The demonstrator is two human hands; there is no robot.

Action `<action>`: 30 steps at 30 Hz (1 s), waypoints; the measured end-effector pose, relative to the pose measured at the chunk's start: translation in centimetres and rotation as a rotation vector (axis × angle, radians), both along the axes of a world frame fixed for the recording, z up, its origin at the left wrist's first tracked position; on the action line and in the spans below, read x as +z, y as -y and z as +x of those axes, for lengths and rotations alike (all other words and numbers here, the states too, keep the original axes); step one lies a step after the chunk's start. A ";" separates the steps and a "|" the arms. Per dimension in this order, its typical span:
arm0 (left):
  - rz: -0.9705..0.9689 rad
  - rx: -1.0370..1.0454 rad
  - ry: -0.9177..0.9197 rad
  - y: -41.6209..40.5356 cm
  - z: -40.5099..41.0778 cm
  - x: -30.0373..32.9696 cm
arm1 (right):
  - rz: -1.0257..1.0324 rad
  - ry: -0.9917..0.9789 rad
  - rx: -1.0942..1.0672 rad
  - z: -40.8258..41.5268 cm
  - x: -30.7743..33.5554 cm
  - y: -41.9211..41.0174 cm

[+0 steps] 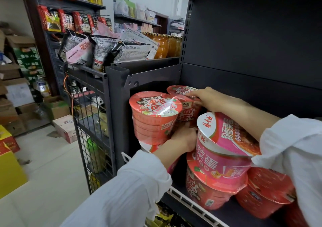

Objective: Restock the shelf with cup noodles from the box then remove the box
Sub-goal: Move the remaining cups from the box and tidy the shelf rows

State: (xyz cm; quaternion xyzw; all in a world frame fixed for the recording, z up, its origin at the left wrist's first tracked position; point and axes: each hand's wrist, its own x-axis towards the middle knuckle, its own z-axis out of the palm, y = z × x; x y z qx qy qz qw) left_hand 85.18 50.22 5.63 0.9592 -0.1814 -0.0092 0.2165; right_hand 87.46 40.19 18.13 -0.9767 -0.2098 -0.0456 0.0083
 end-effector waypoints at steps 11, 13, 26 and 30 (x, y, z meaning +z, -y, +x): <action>0.019 -0.099 0.049 -3.9 -3.5 2.3 | -0.078 0.037 -0.100 -1.4 0.0 -0.1; 0.090 -0.150 -0.015 -4.9 -3.8 1.8 | -0.090 0.067 -0.115 -2.0 -0.1 -1.0; 0.186 -0.184 0.017 -5.8 -4.4 1.9 | -0.108 -0.274 -0.154 -4.4 1.0 -2.5; 0.190 -0.094 0.197 -3.4 -3.9 2.1 | -0.084 0.094 -0.098 -3.4 0.2 -2.2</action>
